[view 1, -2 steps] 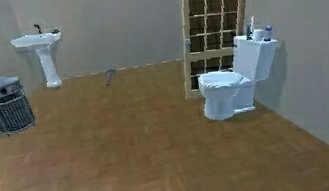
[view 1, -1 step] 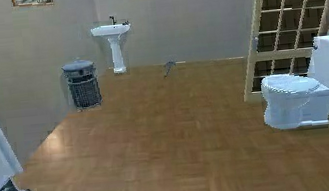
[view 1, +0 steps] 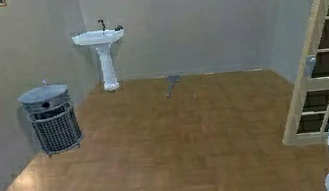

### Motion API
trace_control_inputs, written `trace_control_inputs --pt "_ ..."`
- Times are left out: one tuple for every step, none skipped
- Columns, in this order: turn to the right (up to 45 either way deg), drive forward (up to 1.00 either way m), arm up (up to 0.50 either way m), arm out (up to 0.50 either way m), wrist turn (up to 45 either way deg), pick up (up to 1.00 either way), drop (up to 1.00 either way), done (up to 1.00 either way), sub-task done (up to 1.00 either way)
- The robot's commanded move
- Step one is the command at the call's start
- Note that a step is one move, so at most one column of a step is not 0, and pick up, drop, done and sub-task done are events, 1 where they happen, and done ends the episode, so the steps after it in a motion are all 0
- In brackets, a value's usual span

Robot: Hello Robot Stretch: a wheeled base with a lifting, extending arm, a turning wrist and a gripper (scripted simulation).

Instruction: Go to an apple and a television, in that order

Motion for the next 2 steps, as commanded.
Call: trace_control_inputs --pt "-45.0 0.00 0.00 0.00 0.0 0.00 0.00 0.00 0.00" --pt "-39.0 0.00 0.00 0.00 0.0 0.00 0.00 0.00 0.00"
